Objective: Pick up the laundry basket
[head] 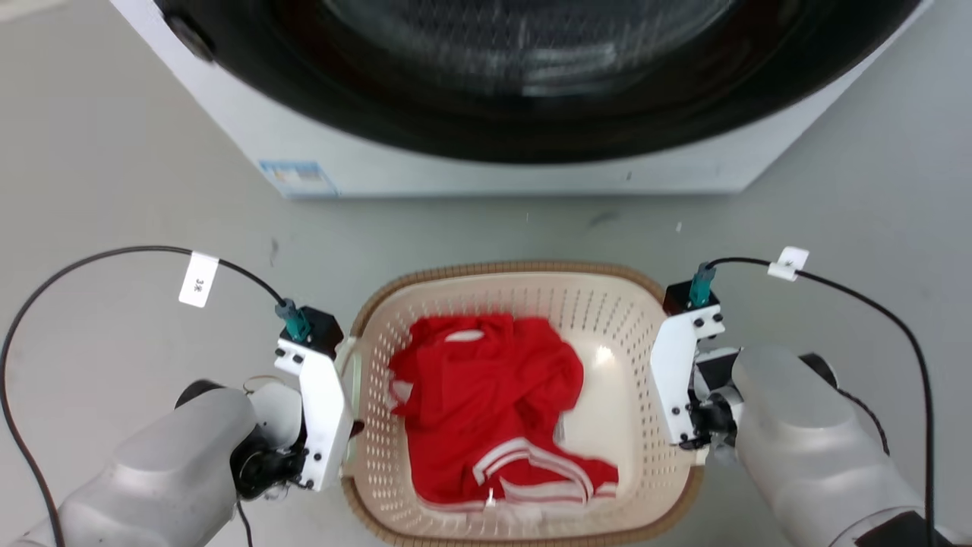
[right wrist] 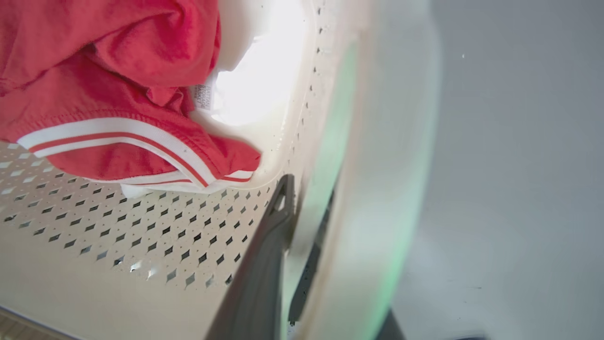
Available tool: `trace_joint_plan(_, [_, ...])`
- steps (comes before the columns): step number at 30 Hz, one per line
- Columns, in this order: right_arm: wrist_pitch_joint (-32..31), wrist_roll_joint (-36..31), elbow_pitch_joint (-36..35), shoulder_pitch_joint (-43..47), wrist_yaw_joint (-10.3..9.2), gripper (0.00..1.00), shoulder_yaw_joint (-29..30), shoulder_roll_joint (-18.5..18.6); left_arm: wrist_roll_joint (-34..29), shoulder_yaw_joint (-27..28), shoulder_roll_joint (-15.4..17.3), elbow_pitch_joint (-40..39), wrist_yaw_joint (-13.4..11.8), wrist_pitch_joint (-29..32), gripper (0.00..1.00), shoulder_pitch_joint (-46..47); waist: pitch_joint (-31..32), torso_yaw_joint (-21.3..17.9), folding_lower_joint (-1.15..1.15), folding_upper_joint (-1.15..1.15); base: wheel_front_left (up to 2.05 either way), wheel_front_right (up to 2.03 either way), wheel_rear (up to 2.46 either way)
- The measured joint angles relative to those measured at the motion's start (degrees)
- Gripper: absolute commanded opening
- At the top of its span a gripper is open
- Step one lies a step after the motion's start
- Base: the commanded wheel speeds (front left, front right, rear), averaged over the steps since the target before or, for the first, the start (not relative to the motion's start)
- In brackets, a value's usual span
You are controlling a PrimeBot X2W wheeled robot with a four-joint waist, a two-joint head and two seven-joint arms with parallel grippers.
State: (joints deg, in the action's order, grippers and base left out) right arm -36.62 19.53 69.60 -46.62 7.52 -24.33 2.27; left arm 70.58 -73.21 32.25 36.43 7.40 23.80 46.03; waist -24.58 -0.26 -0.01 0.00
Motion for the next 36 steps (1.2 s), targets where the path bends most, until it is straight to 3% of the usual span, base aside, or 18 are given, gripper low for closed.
trace_joint_plan(18, [-11.88, 10.03, -1.18, 6.85, -0.02, 0.0, -5.45, -0.15, 5.34, -0.05, 0.89, -0.44, 0.09, 12.39, 0.0, -5.48, 22.16, -1.66, -0.01, 0.0, 0.0, 0.0, 0.0])
trace_joint_plan(36, [-15.73, 15.51, -1.69, 8.47, -0.04, 0.0, -9.5, 0.08, 8.73, 0.01, 0.0, 1.05, 0.09, 17.77, 0.0, -8.14, 28.44, -2.55, 0.0, 0.0, 0.0, 0.0, 0.0])
